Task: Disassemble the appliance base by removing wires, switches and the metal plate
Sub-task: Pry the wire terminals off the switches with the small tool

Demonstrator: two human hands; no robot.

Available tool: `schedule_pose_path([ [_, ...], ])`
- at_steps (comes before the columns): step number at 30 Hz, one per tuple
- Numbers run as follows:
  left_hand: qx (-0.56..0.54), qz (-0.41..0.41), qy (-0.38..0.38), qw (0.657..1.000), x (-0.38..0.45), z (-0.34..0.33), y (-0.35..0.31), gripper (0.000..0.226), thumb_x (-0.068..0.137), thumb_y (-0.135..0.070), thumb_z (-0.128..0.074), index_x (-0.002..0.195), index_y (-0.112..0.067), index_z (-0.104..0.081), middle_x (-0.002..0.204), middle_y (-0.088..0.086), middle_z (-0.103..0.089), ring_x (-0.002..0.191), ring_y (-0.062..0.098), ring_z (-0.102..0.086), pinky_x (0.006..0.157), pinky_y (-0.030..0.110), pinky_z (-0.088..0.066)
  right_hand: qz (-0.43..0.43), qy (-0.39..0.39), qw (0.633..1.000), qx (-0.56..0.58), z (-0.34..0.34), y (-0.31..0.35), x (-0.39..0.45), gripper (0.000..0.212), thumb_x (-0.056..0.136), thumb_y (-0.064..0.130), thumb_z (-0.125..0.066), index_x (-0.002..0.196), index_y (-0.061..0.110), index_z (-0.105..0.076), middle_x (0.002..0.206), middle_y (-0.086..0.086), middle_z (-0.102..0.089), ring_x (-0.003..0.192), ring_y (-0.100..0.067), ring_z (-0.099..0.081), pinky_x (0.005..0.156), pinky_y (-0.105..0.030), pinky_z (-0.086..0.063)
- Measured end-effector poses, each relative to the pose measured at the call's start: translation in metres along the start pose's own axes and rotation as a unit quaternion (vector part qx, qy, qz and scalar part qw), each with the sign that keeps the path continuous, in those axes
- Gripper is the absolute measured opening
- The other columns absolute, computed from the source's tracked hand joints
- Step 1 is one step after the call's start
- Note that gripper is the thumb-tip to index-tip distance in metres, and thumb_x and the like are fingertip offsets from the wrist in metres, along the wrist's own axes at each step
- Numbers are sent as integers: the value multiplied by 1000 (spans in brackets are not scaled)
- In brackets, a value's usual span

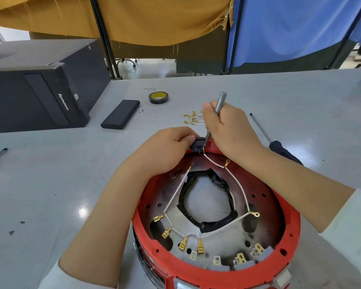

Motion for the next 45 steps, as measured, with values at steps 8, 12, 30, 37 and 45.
schedule_pose_path([
  [8, 0, -1, 0, 1000, 0, 0, 0, 25, 99, -28, -39, 102, -31, -64, 98, -11, -65, 93, 7, -56, 79, 15, -38, 44, 14, 999, -21, -1, 7, -5, 42, 101, 29, -36, 60, 22, -31, 50, 6, -37, 46, -9, -37, 48, -27, -30],
  [12, -6, -3, -3, 1000, 0, 0, 0, 26, 99, -28, -40, 104, -30, -65, 100, -9, -66, 95, 9, -56, 83, 20, -41, 80, 27, 993, -78, -2, 12, -8, 39, 101, 32, -34, 63, 26, -27, 51, 5, -36, 45, -11, -35, 48, -31, -28],
  [30, -9, -1, -3, 1000, -1, 0, 1, 25, 98, -27, -40, 103, -32, -64, 99, -9, -65, 94, 10, -56, 83, 26, -43, 85, -1, 996, -33, 1, 12, -8, 41, 100, 30, -37, 60, 29, -27, 47, 7, -32, 45, -11, -37, 45, -23, -26],
  [37, -5, -2, -3, 1000, -1, 0, 0, 25, 99, -27, -40, 104, -31, -64, 99, -10, -65, 93, 9, -56, 80, 20, -40, 66, 9, 997, -41, 0, 9, -7, 42, 101, 29, -38, 60, 26, -28, 49, 7, -34, 47, -10, -37, 47, -25, -28],
  [45, 4, 0, -4, 1000, -2, 0, -1, 26, 98, -27, -39, 104, -30, -64, 101, -9, -64, 94, 10, -55, 81, 25, -41, -74, 70, 994, -35, -5, -4, 13, 41, 97, 28, -39, 58, 16, -43, 58, -3, -50, 55, -19, -46, 57, -34, -36],
])
Point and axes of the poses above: each hand's wrist, its own x-axis towards the middle knuckle, its own z-axis out of the back of the hand, y = z × x, the point moved 5 cm from there along x, towards the middle knuckle
